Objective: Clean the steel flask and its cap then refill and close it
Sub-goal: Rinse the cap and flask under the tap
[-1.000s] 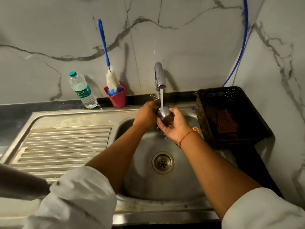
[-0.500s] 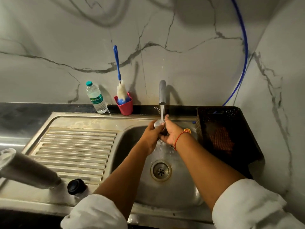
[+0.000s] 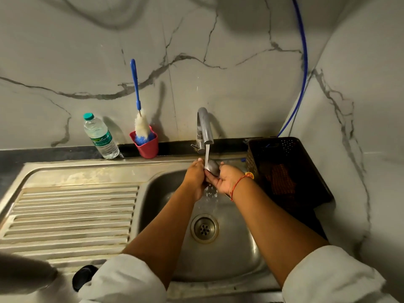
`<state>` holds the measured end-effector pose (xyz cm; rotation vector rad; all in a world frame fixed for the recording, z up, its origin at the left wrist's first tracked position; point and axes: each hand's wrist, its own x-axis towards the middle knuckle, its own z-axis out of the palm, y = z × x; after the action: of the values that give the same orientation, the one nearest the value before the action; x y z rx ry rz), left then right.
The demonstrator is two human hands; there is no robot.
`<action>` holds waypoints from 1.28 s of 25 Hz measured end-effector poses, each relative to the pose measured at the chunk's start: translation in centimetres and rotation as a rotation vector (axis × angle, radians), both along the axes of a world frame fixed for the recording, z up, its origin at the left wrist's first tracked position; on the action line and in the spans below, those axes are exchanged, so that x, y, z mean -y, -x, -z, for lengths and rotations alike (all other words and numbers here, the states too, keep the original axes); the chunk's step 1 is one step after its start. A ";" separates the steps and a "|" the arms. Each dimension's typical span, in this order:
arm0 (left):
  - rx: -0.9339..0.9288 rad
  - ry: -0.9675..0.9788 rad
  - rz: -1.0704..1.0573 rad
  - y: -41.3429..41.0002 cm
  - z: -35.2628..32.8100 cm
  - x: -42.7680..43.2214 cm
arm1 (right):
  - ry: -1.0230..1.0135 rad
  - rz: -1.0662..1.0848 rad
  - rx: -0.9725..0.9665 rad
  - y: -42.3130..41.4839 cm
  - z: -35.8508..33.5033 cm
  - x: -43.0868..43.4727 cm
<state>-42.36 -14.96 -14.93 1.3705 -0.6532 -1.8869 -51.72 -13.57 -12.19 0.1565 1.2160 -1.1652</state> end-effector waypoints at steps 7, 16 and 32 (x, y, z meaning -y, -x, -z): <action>0.020 -0.008 0.010 -1.6 0.9 -0.7 | 0.078 -0.247 -0.272 -0.3 0.7 0.5; -0.156 -0.099 -0.040 -1.5 2.0 -1.9 | 0.397 -0.748 -1.350 1.7 4.9 -2.3; -0.155 -0.112 -0.099 -2.2 2.3 -2.0 | 0.396 -0.756 -1.410 1.0 3.8 -2.2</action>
<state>-40.18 -12.95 -17.24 1.2852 -0.4010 -1.9510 -52.71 -11.35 -15.99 -1.5266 1.8976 -0.7046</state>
